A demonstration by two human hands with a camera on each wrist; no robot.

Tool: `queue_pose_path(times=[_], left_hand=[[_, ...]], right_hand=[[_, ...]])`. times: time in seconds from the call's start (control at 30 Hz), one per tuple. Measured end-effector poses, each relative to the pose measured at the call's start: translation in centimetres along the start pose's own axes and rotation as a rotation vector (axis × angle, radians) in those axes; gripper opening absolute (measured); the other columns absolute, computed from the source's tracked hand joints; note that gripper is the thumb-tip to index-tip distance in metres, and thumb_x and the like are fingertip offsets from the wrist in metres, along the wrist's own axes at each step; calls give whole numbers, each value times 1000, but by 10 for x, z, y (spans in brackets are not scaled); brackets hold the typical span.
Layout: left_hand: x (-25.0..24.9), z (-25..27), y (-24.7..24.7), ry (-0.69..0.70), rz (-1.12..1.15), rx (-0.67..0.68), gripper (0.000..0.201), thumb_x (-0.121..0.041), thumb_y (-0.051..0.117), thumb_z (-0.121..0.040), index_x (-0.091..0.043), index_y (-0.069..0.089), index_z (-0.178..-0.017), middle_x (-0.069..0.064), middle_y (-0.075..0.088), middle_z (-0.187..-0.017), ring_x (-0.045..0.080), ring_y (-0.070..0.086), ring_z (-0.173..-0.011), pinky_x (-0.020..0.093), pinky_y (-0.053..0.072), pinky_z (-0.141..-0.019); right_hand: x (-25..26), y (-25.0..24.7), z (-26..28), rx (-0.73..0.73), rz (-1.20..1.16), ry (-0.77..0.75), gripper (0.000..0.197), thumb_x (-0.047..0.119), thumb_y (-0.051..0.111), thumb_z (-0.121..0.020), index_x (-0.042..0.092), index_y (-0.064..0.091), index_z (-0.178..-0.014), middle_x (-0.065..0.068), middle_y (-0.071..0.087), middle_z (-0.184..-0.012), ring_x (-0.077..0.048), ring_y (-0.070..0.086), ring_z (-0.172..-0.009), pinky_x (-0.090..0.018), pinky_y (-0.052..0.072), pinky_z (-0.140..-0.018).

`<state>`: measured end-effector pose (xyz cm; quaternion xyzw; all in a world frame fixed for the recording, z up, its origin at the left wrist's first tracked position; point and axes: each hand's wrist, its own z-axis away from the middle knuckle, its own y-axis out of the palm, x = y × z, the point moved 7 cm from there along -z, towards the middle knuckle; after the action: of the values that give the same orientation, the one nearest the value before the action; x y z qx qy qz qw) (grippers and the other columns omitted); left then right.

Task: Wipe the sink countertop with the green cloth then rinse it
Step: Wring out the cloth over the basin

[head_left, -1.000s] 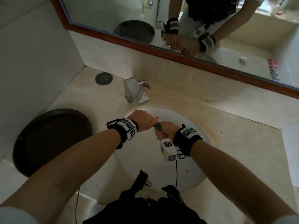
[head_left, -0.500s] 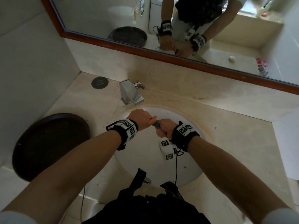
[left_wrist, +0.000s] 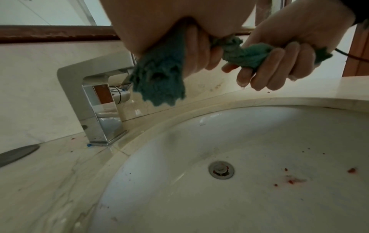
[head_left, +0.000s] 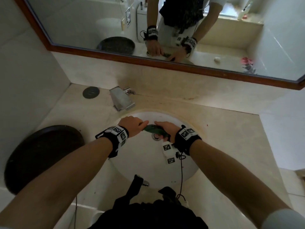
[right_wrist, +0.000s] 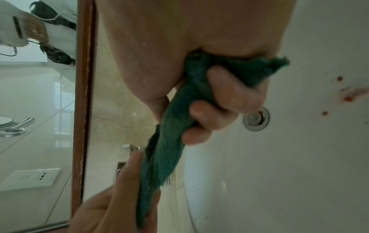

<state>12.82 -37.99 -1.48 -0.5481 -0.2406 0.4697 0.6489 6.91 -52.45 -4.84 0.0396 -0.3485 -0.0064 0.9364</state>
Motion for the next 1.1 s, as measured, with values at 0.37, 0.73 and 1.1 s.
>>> queue_pose_path(times=[0.37, 0.73, 1.1], left_hand=[[2, 17, 16, -130, 161, 38, 50, -66, 37, -91, -21, 49, -72, 4, 53, -70, 23, 52, -66, 32, 40, -61], [15, 65, 21, -124, 263, 98, 20, -35, 59, -86, -24, 56, -102, 8, 68, -98, 28, 62, -87, 35, 51, -77], [135, 164, -1, -365, 472, -211, 19, -32, 46, -96, -26, 49, -114, 12, 67, -100, 34, 64, -94, 42, 51, -85]], right_hand=[[-30, -16, 26, -98, 81, -74, 31, 10, 58, -86, -9, 68, -107, -24, 65, -88, -32, 60, -63, -35, 53, -55], [-29, 18, 46, -210, 517, -162, 28, 13, 58, -91, 4, 67, -117, -15, 64, -120, -27, 60, -105, -35, 47, -100], [-6, 161, 28, -174, 464, -174, 22, 30, 58, -93, 8, 60, -98, -12, 67, -77, -23, 67, -60, -36, 60, -59]])
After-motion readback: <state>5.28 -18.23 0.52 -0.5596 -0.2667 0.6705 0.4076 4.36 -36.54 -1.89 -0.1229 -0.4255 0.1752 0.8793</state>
